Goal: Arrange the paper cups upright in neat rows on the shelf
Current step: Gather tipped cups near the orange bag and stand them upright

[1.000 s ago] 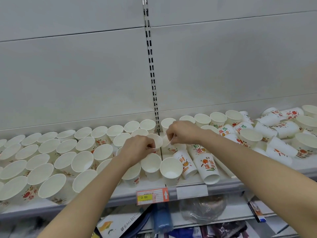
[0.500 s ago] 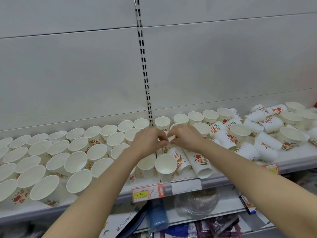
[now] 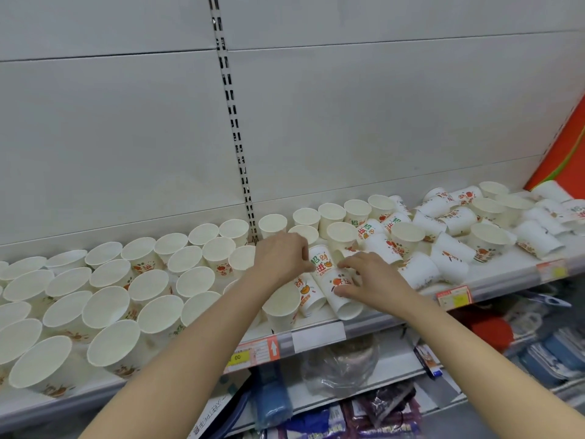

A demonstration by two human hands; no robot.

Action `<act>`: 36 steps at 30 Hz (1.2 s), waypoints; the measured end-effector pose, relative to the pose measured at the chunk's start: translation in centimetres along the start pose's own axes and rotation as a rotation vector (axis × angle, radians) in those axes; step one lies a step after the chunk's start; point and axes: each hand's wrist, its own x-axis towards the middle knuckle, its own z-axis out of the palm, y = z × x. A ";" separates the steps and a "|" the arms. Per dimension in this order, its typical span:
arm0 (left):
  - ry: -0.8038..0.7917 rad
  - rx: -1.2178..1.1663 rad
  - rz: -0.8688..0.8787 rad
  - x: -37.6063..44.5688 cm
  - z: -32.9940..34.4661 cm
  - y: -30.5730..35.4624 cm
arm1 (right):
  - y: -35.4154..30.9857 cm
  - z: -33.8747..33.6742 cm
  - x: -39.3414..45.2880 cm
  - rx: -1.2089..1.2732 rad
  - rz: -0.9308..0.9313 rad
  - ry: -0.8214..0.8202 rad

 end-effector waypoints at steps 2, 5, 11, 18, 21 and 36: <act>-0.089 0.092 -0.030 0.1 0.3 0.0 | -0.4 0.0 -0.1 -0.009 0.021 -0.038; -0.139 0.126 -0.072 0.4 0.9 -0.3 | -1.3 -0.1 -0.3 -0.020 0.027 -0.059; -0.228 -0.141 -0.169 0.7 0.6 -0.1 | -1.9 0.7 -0.2 0.027 0.080 -0.074; -0.040 -0.084 -0.125 -0.1 0.6 -0.6 | -1.6 1.4 -0.1 0.214 0.193 -0.082; -0.060 -0.038 -0.096 -0.3 1.3 -0.7 | -1.4 1.6 -0.4 0.318 0.245 -0.021; -0.115 0.159 0.038 6.3 2.2 3.1 | -1.8 7.0 -3.6 0.101 0.041 0.482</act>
